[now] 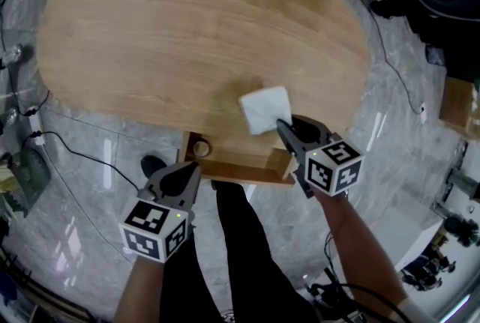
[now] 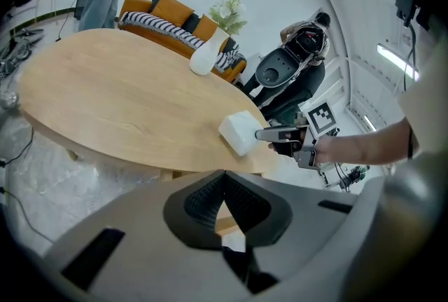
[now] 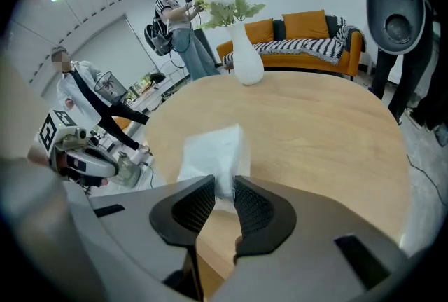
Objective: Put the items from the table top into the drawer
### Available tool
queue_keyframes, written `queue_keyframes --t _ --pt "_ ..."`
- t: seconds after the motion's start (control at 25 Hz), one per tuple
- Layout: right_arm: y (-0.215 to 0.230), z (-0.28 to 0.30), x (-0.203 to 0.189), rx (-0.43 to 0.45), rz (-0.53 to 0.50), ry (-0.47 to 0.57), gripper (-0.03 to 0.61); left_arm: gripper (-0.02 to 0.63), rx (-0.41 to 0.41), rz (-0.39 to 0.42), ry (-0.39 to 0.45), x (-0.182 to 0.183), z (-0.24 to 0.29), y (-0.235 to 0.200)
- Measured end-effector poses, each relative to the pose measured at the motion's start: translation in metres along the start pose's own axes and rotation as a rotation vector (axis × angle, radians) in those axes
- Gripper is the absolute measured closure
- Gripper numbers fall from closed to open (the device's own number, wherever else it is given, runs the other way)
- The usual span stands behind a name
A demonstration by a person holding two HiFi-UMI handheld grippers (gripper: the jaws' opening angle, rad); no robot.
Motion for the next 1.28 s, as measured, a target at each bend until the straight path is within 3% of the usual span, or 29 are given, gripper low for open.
queue_keyframes --t 0.52,1.28 --pt "-0.045 -0.026 -0.076 -0.017 0.149 -0.001 0.474 0.614 -0.014 0.033 -0.046 -0.025 -0.013 -0.003" --pt "-0.075 -0.039 -0.14 -0.05 0.329 0.028 0.474 0.614 -0.045 0.079 -0.126 -0.042 -0.011 -0.008"
Point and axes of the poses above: the fingertips, and each gripper's own axes: z forward along the fingers, y to its right, x out of its top, the point moved 9 cm from there along -z, backward along the fingers, and after that the axes turned 10 degrees about -x, right-handed, at the moved point
